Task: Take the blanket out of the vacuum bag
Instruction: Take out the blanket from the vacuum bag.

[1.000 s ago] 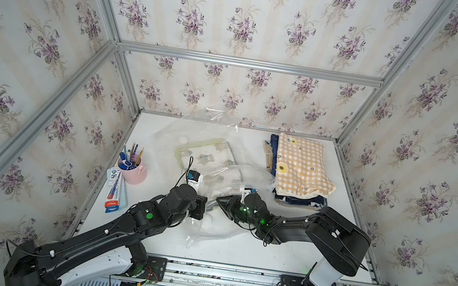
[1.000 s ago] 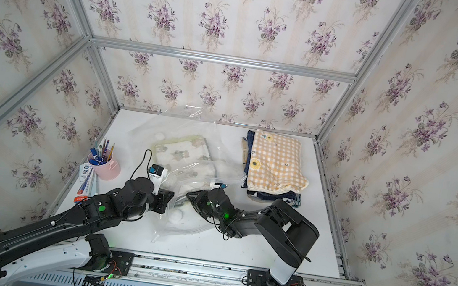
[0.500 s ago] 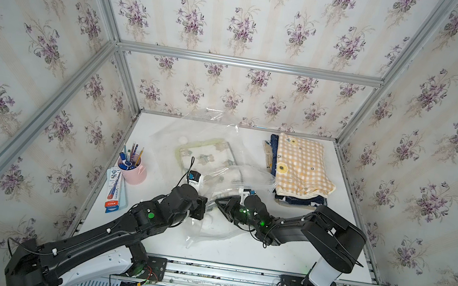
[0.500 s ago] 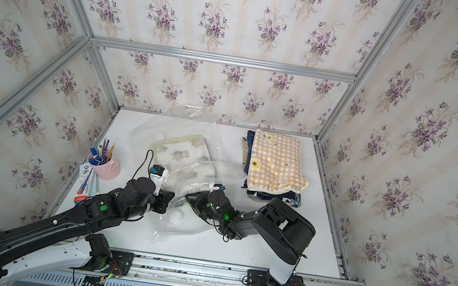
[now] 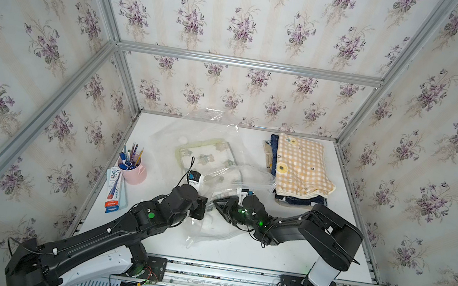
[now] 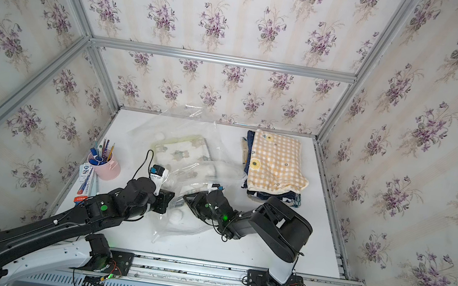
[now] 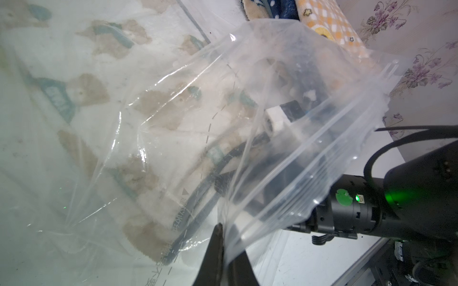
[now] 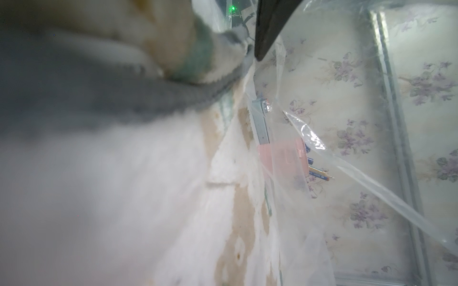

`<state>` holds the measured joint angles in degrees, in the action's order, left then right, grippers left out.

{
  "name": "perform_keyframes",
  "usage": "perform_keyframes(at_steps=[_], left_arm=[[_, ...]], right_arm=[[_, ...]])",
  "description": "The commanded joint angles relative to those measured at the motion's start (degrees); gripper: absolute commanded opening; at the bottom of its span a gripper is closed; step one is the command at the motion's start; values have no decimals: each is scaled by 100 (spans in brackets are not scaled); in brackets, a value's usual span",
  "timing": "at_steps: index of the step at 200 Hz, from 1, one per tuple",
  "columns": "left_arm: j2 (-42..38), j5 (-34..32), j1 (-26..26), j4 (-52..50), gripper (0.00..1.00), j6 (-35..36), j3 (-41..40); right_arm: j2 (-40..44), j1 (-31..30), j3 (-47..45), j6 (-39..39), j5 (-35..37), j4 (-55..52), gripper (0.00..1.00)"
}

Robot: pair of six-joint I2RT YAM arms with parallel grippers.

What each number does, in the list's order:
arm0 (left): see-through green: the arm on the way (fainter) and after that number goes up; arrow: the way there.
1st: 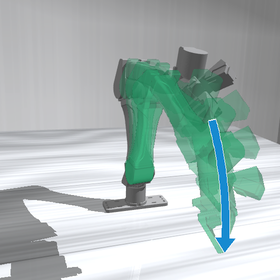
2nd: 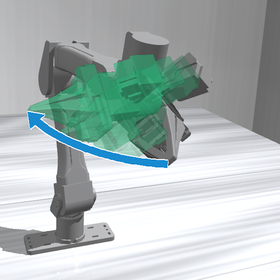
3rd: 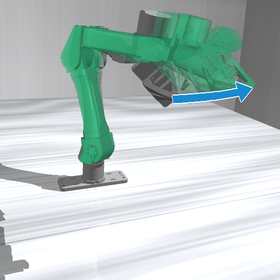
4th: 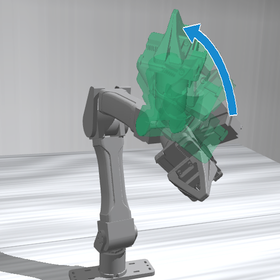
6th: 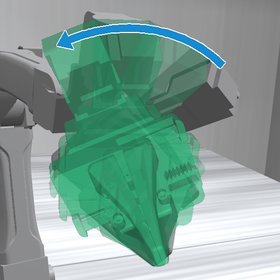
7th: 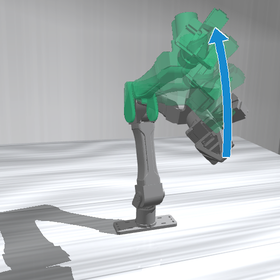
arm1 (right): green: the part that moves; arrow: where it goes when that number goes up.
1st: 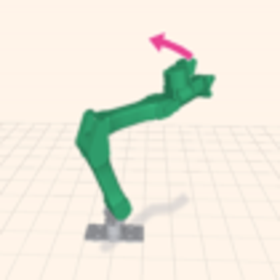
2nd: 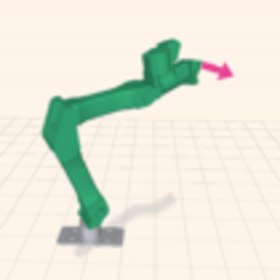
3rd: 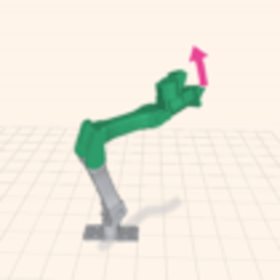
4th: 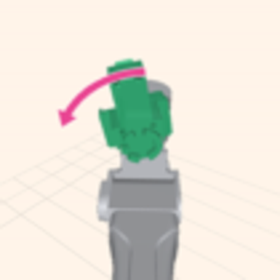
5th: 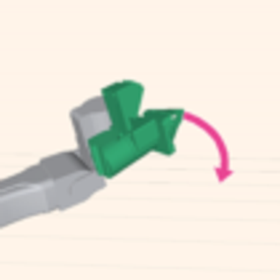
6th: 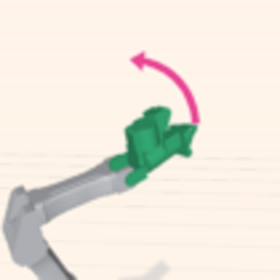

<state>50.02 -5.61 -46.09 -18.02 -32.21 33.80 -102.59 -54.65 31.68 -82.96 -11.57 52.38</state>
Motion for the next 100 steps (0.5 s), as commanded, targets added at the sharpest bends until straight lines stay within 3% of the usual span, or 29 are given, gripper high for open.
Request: perform_keyframes(at_steps=[1, 100], left_arm=[[-6, -51, 3, 54, 9, 30, -2], [-51, -81, 3, 78, 9, 20, -50]], right_arm=[[-69, -18, 33, -180, -96, 89, 41], [-94, -76, 27, -287, -106, 88, 44]])
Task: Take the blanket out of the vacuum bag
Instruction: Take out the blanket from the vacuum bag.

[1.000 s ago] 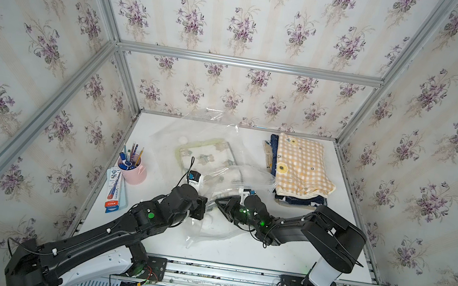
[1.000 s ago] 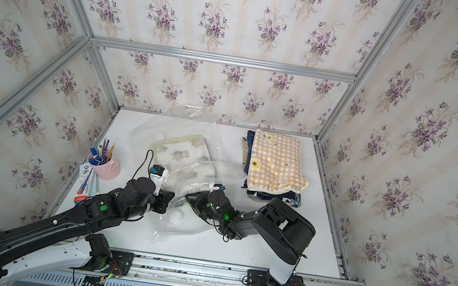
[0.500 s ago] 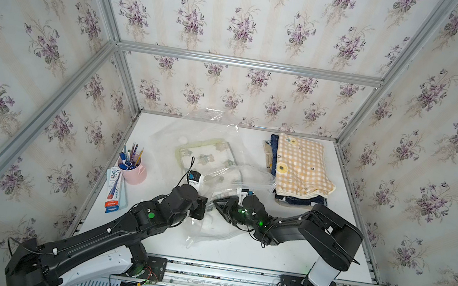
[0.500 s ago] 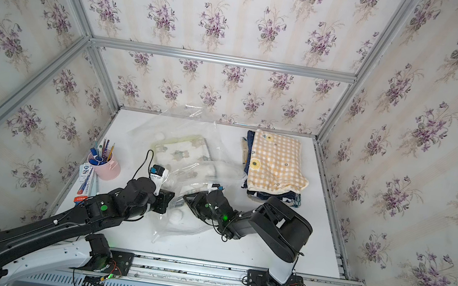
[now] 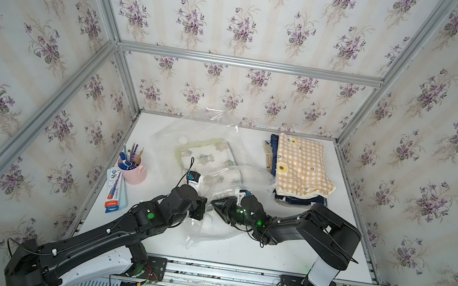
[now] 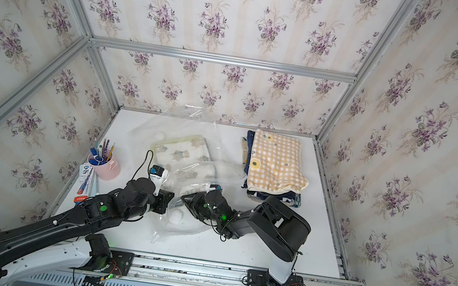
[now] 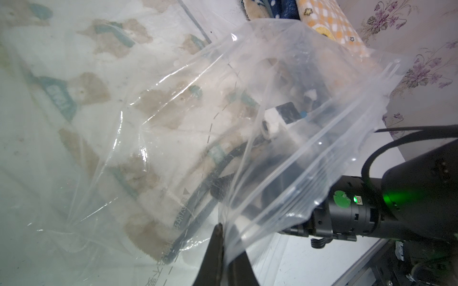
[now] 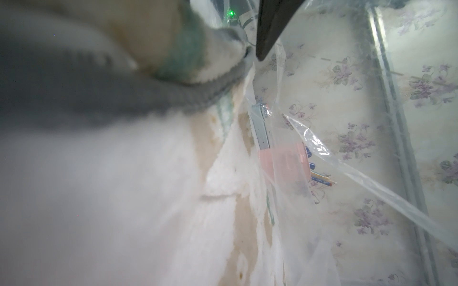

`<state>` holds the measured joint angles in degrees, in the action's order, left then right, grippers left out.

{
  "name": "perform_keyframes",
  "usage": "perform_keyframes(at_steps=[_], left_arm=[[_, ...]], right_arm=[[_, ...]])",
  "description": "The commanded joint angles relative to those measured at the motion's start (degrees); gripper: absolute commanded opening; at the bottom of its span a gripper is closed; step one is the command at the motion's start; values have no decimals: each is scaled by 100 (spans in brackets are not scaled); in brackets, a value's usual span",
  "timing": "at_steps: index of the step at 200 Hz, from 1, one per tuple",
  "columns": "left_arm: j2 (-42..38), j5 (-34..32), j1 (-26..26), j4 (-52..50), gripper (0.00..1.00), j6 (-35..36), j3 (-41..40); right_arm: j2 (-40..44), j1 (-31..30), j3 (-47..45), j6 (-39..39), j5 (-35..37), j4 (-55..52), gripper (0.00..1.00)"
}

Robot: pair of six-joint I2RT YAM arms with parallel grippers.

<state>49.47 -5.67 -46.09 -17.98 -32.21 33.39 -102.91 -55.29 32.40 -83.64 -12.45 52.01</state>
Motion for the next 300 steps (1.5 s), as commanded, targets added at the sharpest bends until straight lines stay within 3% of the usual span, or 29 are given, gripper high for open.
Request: perform_keyframes(at_steps=[1, 153, 300], left_arm=[[2, -74, 3, 75, 9, 21, -8], [-146, -92, 3, -30, 9, 39, -33], [-152, -92, 3, -43, 9, 56, -38]], right_arm=[[-62, -11, -43, -221, -24, 125, 44], [-351, 236, -192, -400, -224, 1069, 40], [102, 510, 259, 132, -214, 20, 38]])
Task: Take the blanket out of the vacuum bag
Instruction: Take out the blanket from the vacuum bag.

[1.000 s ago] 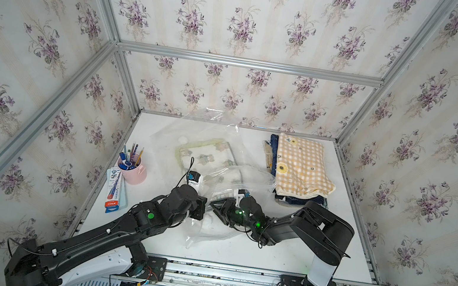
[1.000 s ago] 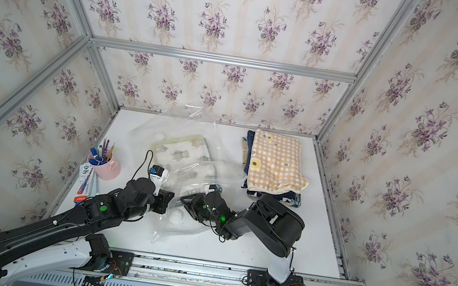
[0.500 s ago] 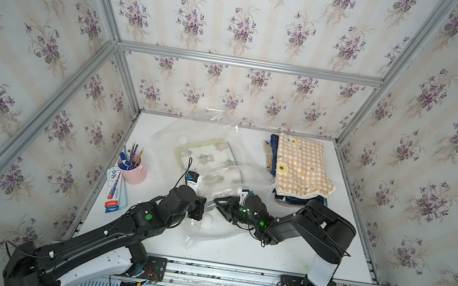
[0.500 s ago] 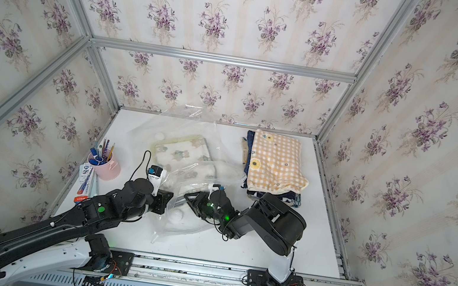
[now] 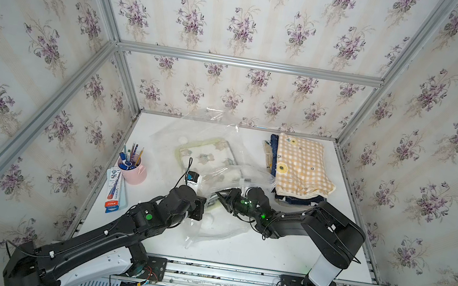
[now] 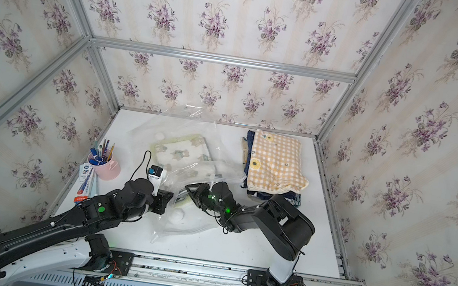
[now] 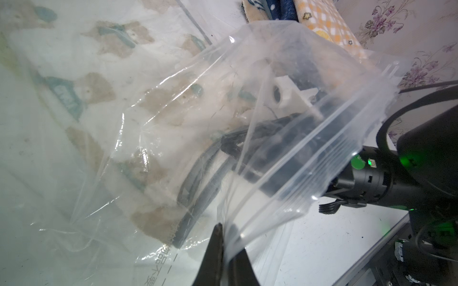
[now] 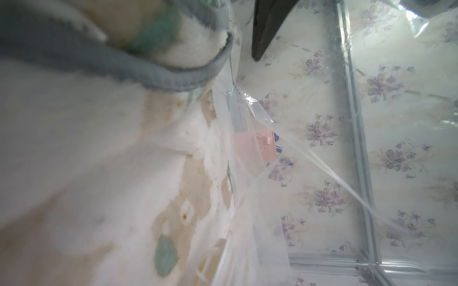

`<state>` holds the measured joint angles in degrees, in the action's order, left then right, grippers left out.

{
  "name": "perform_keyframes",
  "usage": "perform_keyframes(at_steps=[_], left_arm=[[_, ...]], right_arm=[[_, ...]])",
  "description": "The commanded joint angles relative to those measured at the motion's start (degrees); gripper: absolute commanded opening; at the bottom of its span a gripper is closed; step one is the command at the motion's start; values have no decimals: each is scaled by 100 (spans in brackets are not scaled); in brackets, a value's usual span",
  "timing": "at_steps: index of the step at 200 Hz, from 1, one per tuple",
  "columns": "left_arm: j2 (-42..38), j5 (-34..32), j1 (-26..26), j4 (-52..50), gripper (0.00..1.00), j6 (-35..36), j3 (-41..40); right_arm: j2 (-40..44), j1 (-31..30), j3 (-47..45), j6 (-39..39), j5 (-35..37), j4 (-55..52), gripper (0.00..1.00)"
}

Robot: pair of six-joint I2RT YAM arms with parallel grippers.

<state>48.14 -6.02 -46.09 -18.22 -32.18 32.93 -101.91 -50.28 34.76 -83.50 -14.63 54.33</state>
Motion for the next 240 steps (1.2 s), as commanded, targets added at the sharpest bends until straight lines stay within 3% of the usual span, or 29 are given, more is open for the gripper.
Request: perform_keyframes(at_steps=[1, 75, 143, 240], left_arm=[[-21, -57, 3, -17, 9, 50, 6], [-47, -65, 3, -9, 9, 41, -28], [21, 36, 3, 46, 9, 1, -11], [123, 39, 4, 114, 9, 50, -3]], right_arm=[[-2, 5, 22, 113, 0, -212, 38], [-108, -2, -137, -4, 63, -181, 44], [-228, -6, 164, -122, 631, -372, 43], [-649, -33, 360, -368, 550, -360, 50]])
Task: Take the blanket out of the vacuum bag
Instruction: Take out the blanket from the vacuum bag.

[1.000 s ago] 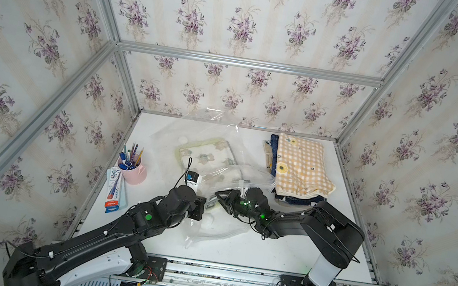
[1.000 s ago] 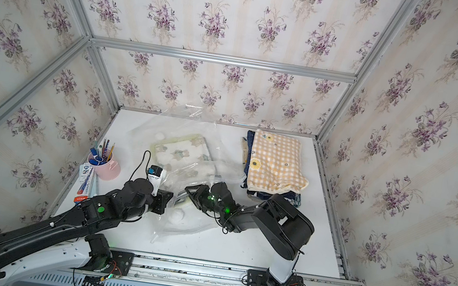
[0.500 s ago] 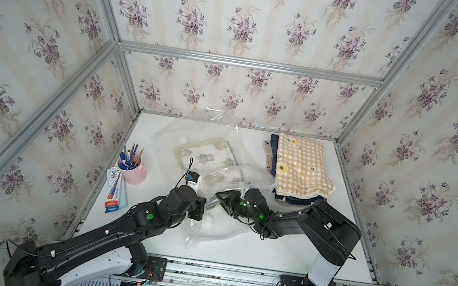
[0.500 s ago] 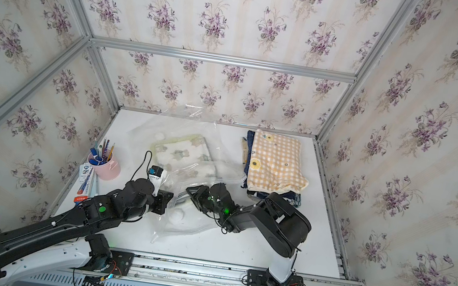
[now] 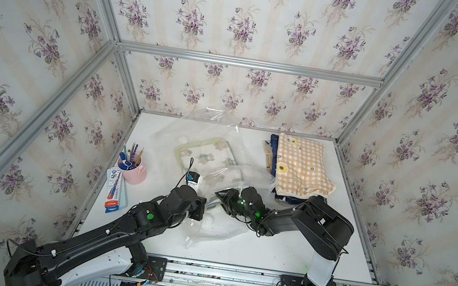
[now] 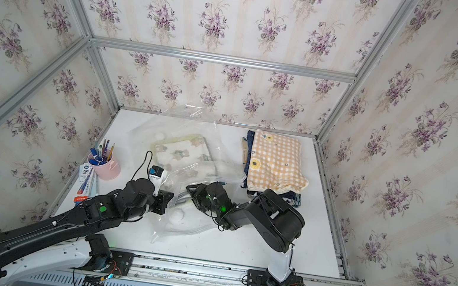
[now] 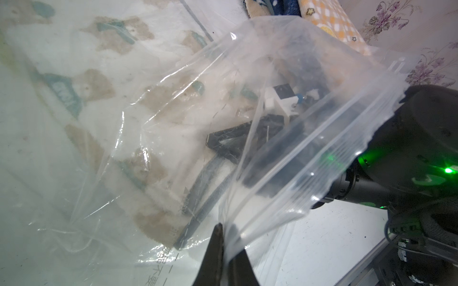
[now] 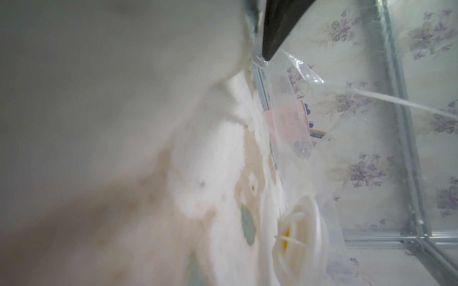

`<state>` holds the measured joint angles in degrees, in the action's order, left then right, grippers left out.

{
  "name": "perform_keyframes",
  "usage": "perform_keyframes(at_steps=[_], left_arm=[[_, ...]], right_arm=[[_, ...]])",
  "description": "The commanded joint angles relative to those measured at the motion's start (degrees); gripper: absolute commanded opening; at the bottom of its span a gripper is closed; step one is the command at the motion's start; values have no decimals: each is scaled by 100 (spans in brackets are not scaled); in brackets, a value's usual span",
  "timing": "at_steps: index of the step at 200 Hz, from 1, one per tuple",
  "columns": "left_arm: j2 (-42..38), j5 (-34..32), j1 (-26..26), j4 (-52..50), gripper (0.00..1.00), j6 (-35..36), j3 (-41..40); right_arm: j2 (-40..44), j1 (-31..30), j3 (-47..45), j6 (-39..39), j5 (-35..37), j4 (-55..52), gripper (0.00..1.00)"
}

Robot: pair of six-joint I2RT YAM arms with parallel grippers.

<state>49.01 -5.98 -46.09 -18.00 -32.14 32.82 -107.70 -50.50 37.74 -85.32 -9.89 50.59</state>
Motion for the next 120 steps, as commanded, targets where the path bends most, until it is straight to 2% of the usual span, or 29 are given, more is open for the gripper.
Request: perform_keyframes(at_steps=[1, 49, 99, 120], left_arm=[[37, 40, 4, 94, 9, 52, 2], [52, 90, 3, 105, 7, 92, 36], [-84, 62, 3, 25, 5, 128, 36], [-96, 53, 3, -12, 4, 138, 84]], right_arm=[[-73, -12, 69, -187, 75, 13, 50], [-269, -22, 239, -222, 75, 142, 28], [31, -66, 111, -129, 45, 339, 4], [140, -97, 103, -125, -53, 429, 0]])
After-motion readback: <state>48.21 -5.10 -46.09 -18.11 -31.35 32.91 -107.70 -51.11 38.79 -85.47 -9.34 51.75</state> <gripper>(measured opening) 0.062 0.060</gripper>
